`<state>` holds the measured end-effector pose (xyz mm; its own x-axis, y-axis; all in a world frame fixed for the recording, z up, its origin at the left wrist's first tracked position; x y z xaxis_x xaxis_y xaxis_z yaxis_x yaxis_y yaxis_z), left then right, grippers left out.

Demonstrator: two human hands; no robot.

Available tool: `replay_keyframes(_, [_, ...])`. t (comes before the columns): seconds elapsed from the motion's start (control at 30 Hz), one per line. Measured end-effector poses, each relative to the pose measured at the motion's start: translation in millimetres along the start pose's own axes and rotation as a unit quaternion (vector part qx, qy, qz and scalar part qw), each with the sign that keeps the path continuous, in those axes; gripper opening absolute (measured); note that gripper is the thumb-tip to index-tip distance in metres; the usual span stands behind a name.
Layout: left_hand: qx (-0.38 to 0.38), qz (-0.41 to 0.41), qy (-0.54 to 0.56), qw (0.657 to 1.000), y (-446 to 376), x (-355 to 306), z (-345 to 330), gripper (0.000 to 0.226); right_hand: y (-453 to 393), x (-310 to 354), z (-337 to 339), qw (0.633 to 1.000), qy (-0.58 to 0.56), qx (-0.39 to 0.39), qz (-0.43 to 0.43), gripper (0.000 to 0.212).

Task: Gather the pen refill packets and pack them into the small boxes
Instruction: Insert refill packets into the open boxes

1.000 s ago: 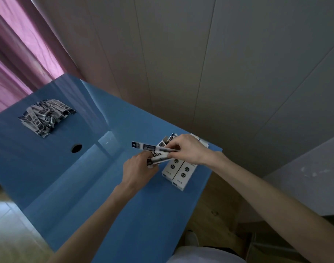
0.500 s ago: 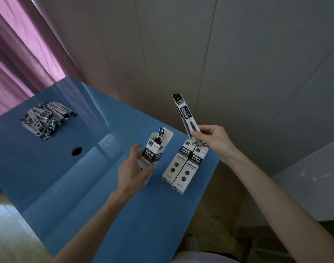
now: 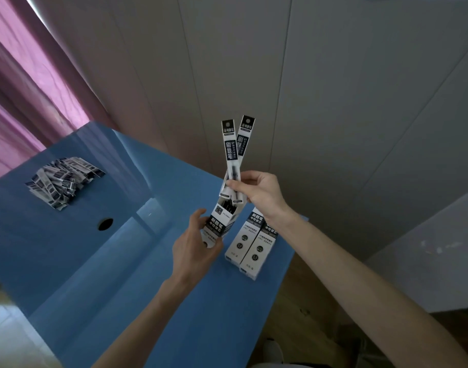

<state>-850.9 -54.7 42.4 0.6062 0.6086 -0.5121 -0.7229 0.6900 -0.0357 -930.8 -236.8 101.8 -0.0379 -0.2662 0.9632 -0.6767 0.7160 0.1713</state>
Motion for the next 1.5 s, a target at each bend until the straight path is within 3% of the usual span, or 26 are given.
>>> replay_keyframes(0.5, [-0.05, 0.02, 0.044, 0.998, -2.4, -1.6, 6.9, 0.068, 6.4, -7.2, 0.5, 0.981, 0.177, -0.015, 0.077, 0.013])
replay_keyframes(0.67, [-0.055, 0.014, 0.027, 0.998, -0.6, -3.6, 8.8, 0.065, 5.0, -0.3, -1.5, 0.955, 0.283, 0.02, 0.084, 0.013])
replay_keyframes(0.87, [-0.049, 0.011, -0.003, 0.999, -1.5, -4.6, 8.7, 0.065, 1.7, 10.6, -6.9, 0.919, 0.382, 0.097, 0.031, 0.024])
replay_keyframes(1.07, [-0.066, 0.007, 0.017, 0.998, -1.3, -2.4, 11.3, 0.064, 10.9, 19.1, -7.2, 0.941, 0.317, 0.088, 0.082, 0.023])
replay_keyframes(1.23, [-0.075, 0.004, 0.018, 0.997, 0.2, -5.2, 12.3, 0.06, 17.3, 20.0, -4.1, 0.966, 0.225, 0.024, 0.127, 0.022])
replay_keyframes(1.5, [-0.077, 0.001, 0.007, 0.997, -0.4, -9.1, 11.8, 0.059, 17.2, 15.3, 5.1, 0.963, 0.245, 0.033, 0.111, 0.02])
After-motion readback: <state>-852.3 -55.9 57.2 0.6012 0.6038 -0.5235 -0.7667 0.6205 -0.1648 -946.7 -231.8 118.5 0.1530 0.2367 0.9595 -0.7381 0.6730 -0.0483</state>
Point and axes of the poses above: each hand's wrist, its own y-axis away from the middle knuckle, its own z-axis out of the back of the hand, x = y × z, the point moved 3 cm from there along -y, towards the middle knuckle, and after that the axes turned 9 degrees about -y, right-handed, at the moved point
